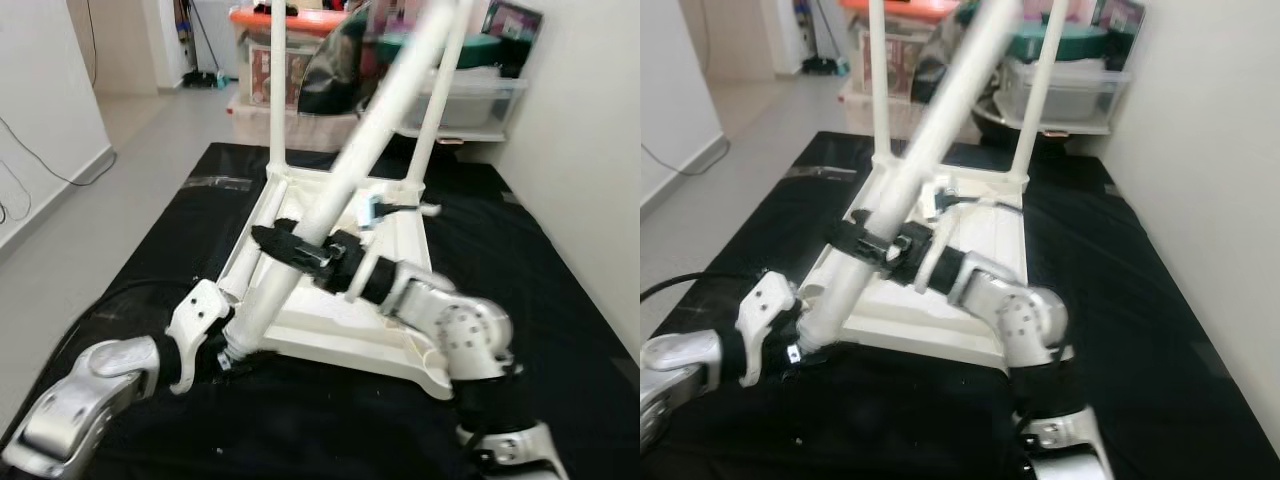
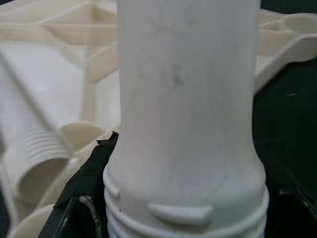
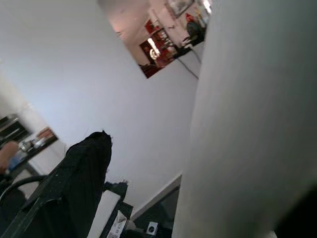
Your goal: Building children table
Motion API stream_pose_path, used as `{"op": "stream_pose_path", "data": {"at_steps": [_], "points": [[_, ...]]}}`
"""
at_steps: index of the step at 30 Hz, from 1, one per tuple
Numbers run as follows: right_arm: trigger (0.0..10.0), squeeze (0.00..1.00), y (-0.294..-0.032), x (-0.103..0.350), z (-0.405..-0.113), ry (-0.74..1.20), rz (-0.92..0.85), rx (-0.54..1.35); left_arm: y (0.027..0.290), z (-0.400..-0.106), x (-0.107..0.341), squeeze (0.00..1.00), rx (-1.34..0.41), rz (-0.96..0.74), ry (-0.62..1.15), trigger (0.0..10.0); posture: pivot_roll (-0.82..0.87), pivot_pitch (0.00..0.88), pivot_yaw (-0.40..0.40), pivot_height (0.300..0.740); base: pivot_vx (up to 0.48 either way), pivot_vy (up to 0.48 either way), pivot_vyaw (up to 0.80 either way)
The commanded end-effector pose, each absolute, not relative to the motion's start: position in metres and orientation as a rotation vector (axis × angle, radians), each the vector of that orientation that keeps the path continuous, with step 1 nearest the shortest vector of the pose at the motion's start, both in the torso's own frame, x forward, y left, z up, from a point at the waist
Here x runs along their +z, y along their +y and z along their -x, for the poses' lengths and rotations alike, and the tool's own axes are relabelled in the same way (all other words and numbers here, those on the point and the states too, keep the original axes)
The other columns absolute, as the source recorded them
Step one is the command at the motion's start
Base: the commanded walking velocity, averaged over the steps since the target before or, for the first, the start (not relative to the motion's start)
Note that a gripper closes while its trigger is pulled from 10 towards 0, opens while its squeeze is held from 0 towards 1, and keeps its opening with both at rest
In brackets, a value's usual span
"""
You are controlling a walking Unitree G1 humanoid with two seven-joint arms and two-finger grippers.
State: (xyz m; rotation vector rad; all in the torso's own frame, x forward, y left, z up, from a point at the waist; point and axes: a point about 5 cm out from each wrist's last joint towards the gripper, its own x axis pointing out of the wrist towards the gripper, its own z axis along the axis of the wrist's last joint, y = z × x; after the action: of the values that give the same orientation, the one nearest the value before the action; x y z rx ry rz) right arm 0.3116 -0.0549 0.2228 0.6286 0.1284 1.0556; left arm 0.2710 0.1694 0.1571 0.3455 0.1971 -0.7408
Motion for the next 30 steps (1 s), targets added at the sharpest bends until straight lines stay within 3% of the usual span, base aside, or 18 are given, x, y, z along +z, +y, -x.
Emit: {"op": "stream_pose_path", "data": {"at_steps": [1,8,10,12,16,23,28,29,30], "points": [[10.0,0.0,-0.059,0.219,-0.315,0.132,-0.649,0.999,0.168,-0.275,0.156,0.0,-0.713,-0.374,0.187,10.0,0.09,0.0,-0.081,0.74,0.0,0.0,0.0],[10.0,0.0,-0.056,0.207,-0.324,0.164,-0.805,0.788,0.169,-0.29,0.148,0.0,-0.582,-0.514,0.169,10.0,0.09,0.0,-0.081,0.74,0.0,0.0,0.0],[10.0,0.0,-0.057,0.199,-0.33,0.19,-0.855,0.681,0.164,-0.296,0.146,0.0,-0.55,-0.553,0.16,10.0,0.09,0.0,-0.084,0.74,0.0,0.0,0.0],[10.0,0.0,-0.056,0.193,-0.336,0.209,-0.889,0.58,0.143,-0.3,0.143,0.0,-0.589,-0.653,0.114,10.0,0.09,0.0,-0.085,0.74,0.0,0.0,0.0],[10.0,0.0,-0.055,0.191,-0.337,0.218,-0.896,0.56,0.139,-0.301,0.142,0.0,-0.592,-0.692,0.101,10.0,0.09,0.0,-0.085,0.74,0.0,0.0,0.0],[10.0,0.0,-0.055,0.186,-0.345,0.232,-0.951,0.401,0.101,-0.306,0.139,0.0,-0.664,-0.858,0.025,10.0,0.08,0.0,-0.081,0.74,0.0,0.0,0.0],[10.0,0.0,-0.056,0.187,-0.346,0.23,-0.973,0.369,0.098,-0.307,0.136,0.0,-0.654,-0.889,0.018,10.0,0.07,0.0,-0.078,0.74,0.0,0.0,0.0],[0.0,0.0,-0.056,0.187,-0.346,0.233,-0.995,0.354,0.098,-0.306,0.134,0.0,-0.65,-0.902,0.015,10.0,0.07,0.0,-0.078,0.74,0.0,0.0,0.0],[0.0,0.0,-0.056,0.187,-0.346,0.233,-0.995,0.354,0.098,-0.306,0.134,0.0,-0.65,-0.902,0.015,10.0,0.07,0.0,-0.078,0.74,0.0,0.0,0.0]]}}
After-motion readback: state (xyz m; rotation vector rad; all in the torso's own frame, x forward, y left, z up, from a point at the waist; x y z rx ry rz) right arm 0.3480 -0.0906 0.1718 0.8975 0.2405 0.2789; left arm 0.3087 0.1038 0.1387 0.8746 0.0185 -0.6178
